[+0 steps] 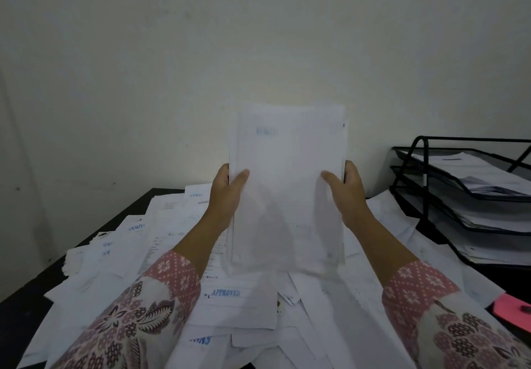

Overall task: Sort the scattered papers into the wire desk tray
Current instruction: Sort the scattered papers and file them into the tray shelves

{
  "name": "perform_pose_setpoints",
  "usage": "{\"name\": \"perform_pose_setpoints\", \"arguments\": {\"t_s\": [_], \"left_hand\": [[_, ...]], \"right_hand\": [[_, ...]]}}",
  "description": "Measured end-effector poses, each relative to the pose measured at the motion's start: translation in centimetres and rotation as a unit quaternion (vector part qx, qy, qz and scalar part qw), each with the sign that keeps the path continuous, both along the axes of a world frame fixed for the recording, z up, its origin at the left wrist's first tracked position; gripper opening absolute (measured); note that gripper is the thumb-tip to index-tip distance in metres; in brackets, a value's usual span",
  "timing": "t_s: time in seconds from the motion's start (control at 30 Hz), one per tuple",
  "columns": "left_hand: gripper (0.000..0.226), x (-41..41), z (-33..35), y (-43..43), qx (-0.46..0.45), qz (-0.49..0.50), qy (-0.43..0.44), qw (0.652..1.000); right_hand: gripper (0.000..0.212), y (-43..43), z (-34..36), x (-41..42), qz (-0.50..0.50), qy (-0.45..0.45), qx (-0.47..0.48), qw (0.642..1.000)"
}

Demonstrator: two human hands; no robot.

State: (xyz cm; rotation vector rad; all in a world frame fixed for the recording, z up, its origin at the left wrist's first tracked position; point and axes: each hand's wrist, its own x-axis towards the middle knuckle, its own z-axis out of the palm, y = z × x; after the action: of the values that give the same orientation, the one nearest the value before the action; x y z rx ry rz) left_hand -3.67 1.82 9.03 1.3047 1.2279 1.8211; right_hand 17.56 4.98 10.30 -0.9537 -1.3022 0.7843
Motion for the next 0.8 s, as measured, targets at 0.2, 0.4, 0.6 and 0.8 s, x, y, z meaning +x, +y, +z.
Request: {"name": "perform_pose_setpoints", "arguments": {"t_s": [0.2,0.4,0.6,0.8], "left_hand": [[0.006,1.3,-1.3,-0.3,-0.037,0.033,0.039,0.998],[0.01,2.1,-1.1,-0.5,-0.033,0.021,-0.003,0.999],[0.02,2.9,-1.0,-0.7,-0.028,0.044,0.054,0.997],[0.028,3.9,-1.1,-1.2,-0.027,0.04,0.043,0.998]], "right_hand": [[0.023,-0.3,-0.5,-0.1,0.003,-0.004,-0.046,0.999],[0.023,-0.6,-0.7,0.3,-0.017,-0.031,-0.04,0.999],[0.015,-0.7,-0.8,1.0,-0.009,-0.055,-0.055,0.997],[0.024,-1.1,-0.8,1.9,-0.017,-0.054,-0.032,0.998]]}}
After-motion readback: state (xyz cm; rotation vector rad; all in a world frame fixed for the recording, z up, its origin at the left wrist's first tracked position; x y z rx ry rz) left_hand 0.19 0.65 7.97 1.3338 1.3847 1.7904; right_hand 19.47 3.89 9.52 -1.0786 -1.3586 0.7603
